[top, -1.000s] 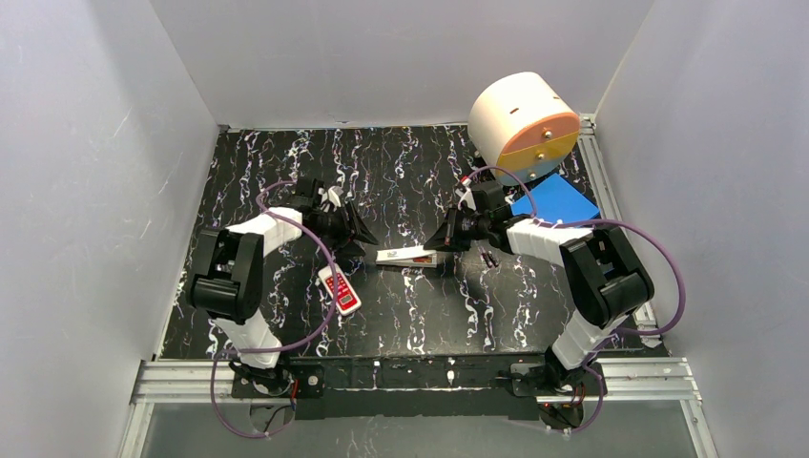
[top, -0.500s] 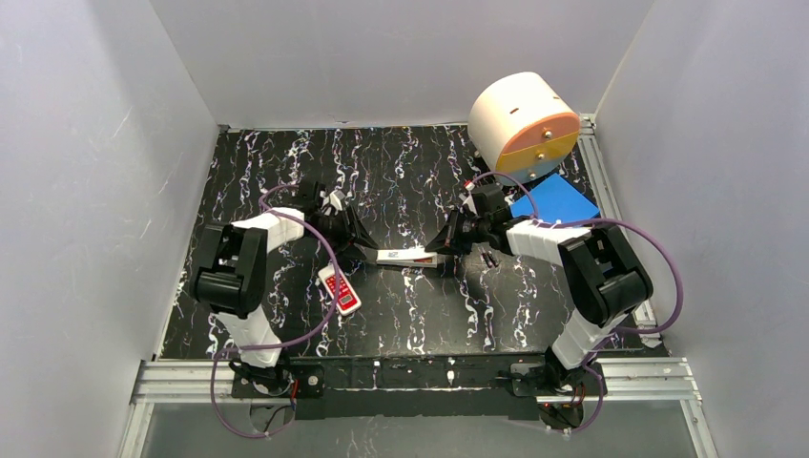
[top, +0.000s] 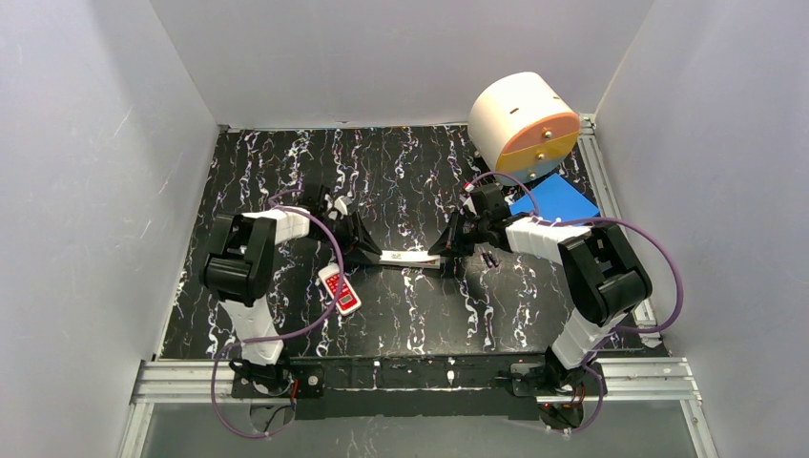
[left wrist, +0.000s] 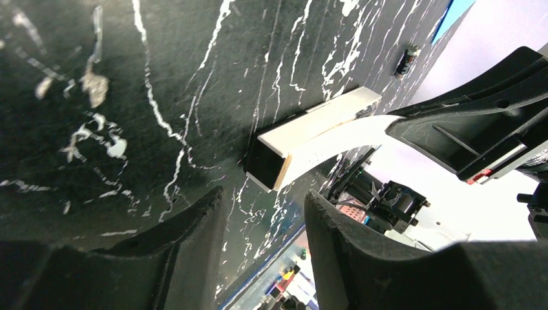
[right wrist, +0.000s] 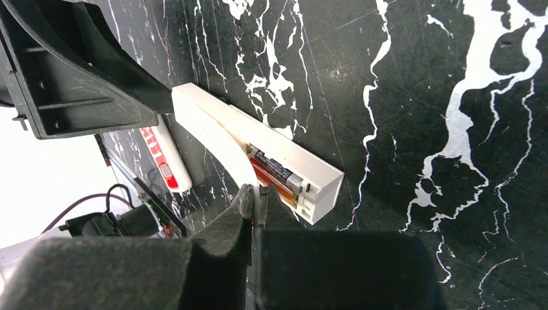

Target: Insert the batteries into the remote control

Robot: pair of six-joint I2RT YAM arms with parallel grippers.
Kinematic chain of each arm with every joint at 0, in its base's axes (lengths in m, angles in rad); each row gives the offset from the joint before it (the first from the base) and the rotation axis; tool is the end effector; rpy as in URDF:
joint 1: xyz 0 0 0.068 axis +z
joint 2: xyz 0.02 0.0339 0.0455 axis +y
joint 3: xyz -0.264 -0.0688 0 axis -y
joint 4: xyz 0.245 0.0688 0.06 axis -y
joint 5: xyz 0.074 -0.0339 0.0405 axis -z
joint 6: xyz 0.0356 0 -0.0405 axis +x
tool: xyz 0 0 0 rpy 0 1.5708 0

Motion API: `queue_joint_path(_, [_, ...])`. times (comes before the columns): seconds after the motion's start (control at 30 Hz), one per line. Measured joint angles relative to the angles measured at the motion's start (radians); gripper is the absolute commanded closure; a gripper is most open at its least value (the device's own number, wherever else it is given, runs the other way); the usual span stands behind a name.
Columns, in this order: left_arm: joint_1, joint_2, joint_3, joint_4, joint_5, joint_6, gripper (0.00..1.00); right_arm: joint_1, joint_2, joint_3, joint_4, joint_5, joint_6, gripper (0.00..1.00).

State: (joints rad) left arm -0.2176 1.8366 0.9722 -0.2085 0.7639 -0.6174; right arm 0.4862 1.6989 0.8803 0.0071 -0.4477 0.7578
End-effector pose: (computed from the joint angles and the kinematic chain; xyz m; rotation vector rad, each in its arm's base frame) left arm 0.3283 -0.0978 0.1332 -0.2677 2.7191 -1.2782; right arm 0.2916 0.1715 0.1605 0.1165 2.5761 1.0722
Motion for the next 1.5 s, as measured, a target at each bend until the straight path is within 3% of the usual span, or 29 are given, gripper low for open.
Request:
queue_joint_path(0.3, [-0.030,0.040,0.043,0.021,0.021,0.005,0.61,0.000,0.000,0.014,-0.031,0.006,-0.008,0.99])
queue_joint_path(0.6, [-0.053,0.072,0.088,-0.072,-0.026,0.077,0.66,0.000,0.000,0.016,-0.036,0.007,-0.008,0.97])
queue_joint_path(0.7, [-0.055,0.072,0.094,-0.114,-0.039,0.107,0.67,0.000,0.000,0.024,-0.043,0.006,-0.010,0.79])
queue_joint_path(0.83, [-0.055,0.077,0.108,-0.166,-0.048,0.127,0.67,0.000,0.000,0.034,-0.068,0.017,-0.018,0.64])
queue_joint_path(1.1, [-0.055,0.105,0.138,-0.221,-0.049,0.122,0.65,-0.026,-0.034,0.042,-0.185,0.057,-0.051,0.47])
queue_joint_path(1.33, [-0.055,0.106,0.148,-0.227,-0.036,0.128,0.60,-0.065,-0.109,0.042,-0.264,0.056,-0.084,0.44])
queue_joint_path(1.5, [-0.055,0.098,0.149,-0.224,-0.017,0.145,0.47,-0.073,-0.122,0.042,-0.277,0.048,-0.119,0.38])
